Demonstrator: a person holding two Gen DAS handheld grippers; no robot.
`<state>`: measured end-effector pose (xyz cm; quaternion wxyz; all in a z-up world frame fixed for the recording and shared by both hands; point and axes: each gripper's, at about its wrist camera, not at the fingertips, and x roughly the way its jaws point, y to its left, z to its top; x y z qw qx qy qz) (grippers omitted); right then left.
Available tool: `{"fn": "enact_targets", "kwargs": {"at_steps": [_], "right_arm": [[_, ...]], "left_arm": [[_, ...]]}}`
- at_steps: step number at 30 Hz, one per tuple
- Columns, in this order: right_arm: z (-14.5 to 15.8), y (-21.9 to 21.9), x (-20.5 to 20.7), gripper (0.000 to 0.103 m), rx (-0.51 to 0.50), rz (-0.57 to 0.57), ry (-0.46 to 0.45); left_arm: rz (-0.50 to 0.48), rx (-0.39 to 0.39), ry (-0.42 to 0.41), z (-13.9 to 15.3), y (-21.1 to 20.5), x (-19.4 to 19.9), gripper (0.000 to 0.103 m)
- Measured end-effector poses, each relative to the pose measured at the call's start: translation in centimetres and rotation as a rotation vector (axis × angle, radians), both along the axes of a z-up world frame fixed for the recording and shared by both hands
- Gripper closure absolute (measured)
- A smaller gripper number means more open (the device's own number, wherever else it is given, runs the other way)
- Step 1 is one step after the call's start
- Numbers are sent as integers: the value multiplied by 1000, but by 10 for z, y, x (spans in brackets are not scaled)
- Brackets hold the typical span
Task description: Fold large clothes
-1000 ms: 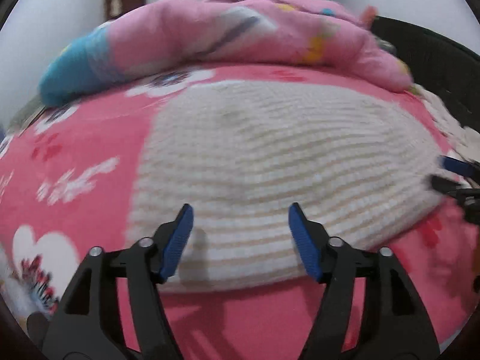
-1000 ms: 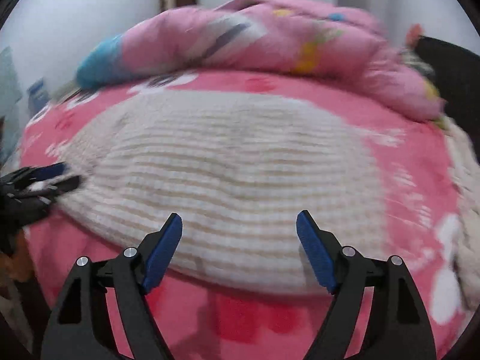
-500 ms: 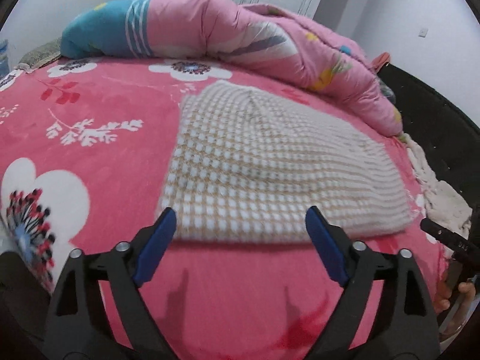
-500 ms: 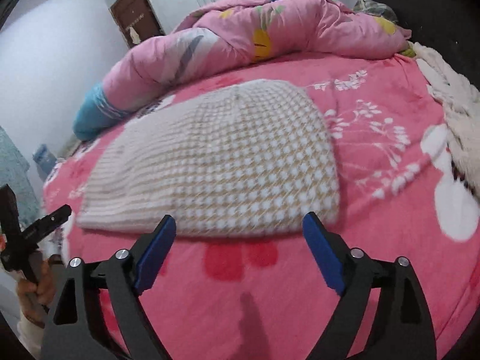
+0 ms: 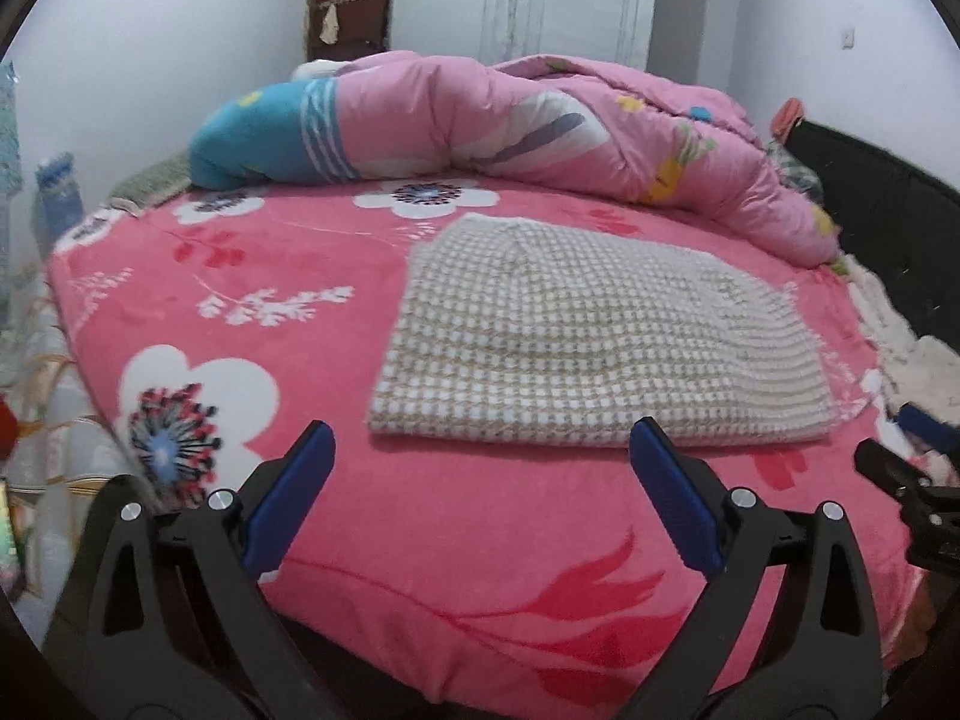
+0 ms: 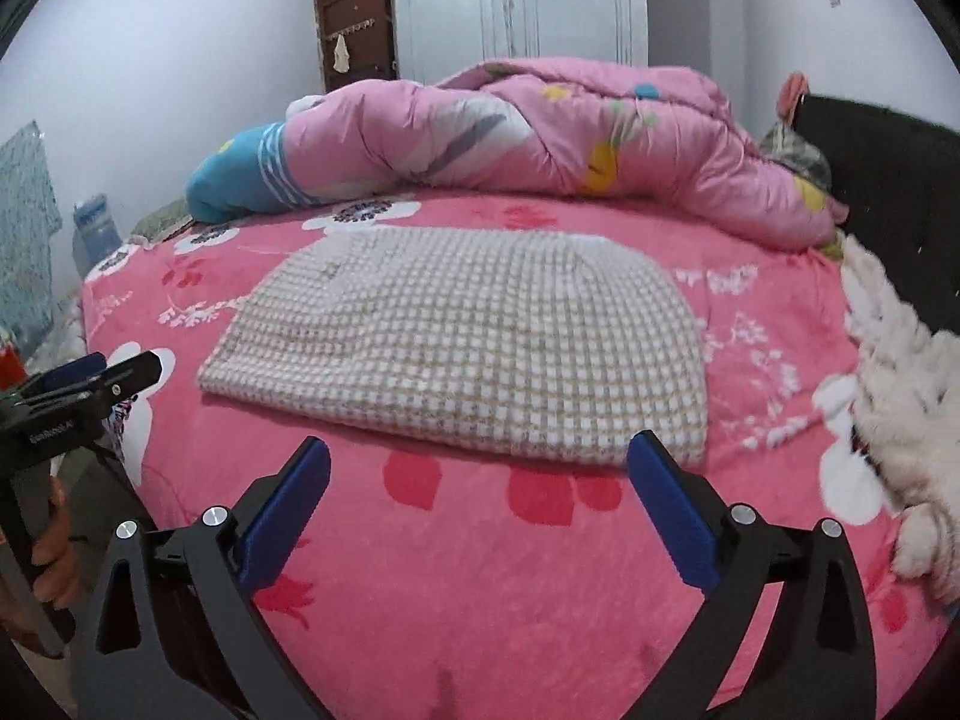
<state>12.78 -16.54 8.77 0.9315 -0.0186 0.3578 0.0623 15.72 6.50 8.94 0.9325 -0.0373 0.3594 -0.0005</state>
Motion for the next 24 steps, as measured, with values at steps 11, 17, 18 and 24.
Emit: {"fn": "enact_targets", "kwargs": {"at_steps": [11,17,18,24], "right_arm": [[6,10,-9,7,-61,-40,-63],[5,6,-8,7,-25,-47,-56],[5,6,-7,7,-19,-46,-50],[1,6,-5,7,11,-38,-7]], "left_arm": [[81,127,-26,14,-5,-8,8],[114,84,-4,12,1,-7,8],[110,79,0,11,2,-7,8],[109,54,42,3,2,-4,8]]}}
